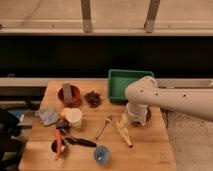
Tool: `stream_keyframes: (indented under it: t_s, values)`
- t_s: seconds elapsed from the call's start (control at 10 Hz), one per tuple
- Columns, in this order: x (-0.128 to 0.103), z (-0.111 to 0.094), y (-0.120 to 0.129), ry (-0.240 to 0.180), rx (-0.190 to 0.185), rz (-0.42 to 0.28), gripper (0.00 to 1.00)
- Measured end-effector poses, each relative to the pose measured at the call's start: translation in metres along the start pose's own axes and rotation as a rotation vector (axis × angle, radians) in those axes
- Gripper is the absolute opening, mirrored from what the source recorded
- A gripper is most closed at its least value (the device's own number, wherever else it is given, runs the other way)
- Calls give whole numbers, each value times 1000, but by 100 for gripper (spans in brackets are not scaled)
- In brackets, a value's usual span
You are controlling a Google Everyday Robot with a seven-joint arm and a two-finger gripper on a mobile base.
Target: Place brush in plastic cup
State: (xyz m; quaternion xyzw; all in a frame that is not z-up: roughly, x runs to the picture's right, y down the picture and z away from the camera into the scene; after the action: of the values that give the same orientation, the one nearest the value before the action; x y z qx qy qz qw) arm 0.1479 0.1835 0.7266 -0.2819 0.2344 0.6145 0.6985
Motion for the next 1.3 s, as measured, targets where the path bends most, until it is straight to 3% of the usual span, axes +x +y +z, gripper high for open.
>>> stream_keyframes:
  t_s: [0.3, 0.5, 1.0, 1.2, 1.3]
  values:
    - [1, -2, 3, -9, 8, -32, 70]
    - [-5, -6, 26, -30, 5, -140, 70]
    - [-34, -17, 152, -63, 8, -523, 70]
    - [-37, -27, 199, -83, -9, -641, 70]
    - [-38, -27, 199, -86, -6, -646, 70]
